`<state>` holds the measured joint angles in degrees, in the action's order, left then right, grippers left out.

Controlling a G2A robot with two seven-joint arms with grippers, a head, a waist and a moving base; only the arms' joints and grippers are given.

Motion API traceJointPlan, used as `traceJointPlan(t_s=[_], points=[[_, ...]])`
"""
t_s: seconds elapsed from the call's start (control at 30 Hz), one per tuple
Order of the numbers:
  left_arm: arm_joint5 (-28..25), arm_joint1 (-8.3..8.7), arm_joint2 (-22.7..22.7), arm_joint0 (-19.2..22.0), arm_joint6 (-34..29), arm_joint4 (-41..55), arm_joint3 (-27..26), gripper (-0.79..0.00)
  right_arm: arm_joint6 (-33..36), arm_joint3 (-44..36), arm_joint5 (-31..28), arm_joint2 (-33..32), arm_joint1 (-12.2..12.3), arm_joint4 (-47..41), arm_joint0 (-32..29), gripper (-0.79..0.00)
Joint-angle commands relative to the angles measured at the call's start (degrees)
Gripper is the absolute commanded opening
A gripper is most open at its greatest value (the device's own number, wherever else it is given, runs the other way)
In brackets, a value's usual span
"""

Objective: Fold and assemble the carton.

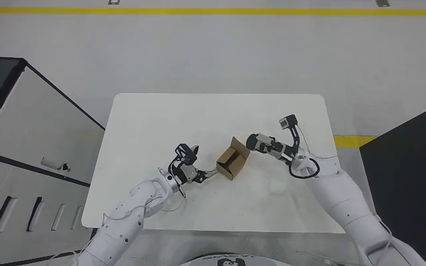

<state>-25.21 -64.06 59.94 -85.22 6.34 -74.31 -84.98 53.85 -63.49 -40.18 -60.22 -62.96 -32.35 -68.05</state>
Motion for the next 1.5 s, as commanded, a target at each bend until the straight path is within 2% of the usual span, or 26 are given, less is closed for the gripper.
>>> traceJointPlan(t_s=[0.0, 0.03, 0.23, 0.47, 0.77, 1.03, 1.27, 1.47], points=[[-0.53, 0.02, -0.22, -0.46, -1.16, 0.21, 0.58, -0.671, -0.16, -0.12, 0.03, 0.49, -0.24, 0.12, 0.21, 0.000], [-0.56, -0.02, -0.33, -0.44, -1.25, 0.46, 0.71, -0.785, -0.26, -0.08, 0.03, 0.60, -0.31, 0.16, 0.27, 0.000], [-0.85, -0.47, -1.75, 0.36, -2.83, 1.56, 2.27, -0.785, -0.54, 0.38, -0.56, 1.36, -0.77, 0.72, 0.26, 0.000], [-5.49, -1.09, -4.69, 2.06, -3.71, 2.91, 2.84, -0.785, -0.90, 1.18, -0.83, 1.63, -1.16, 0.53, 0.01, 0.000], [-4.72, -2.33, -7.65, 6.17, -2.42, 2.17, 5.42, -0.785, 2.51, 1.87, -0.11, 2.04, -1.46, -1.28, -0.10, 0.000], [-4.98, -2.68, -8.10, 7.59, -0.88, 1.73, 6.47, -0.785, 2.80, 1.72, 0.73, 1.25, -1.30, -0.42, -0.88, 0.000], [-5.58, -2.76, -7.94, 8.33, -0.14, 1.46, 7.31, -0.785, 0.61, -0.48, 1.09, -0.58, -0.75, 3.98, -1.54, 0.000], [-6.05, -2.76, -7.48, 8.74, 0.73, 1.52, 8.11, -0.785, -2.70, -5.20, 2.93, -3.05, 0.22, 12.33, -2.49, 0.000]])
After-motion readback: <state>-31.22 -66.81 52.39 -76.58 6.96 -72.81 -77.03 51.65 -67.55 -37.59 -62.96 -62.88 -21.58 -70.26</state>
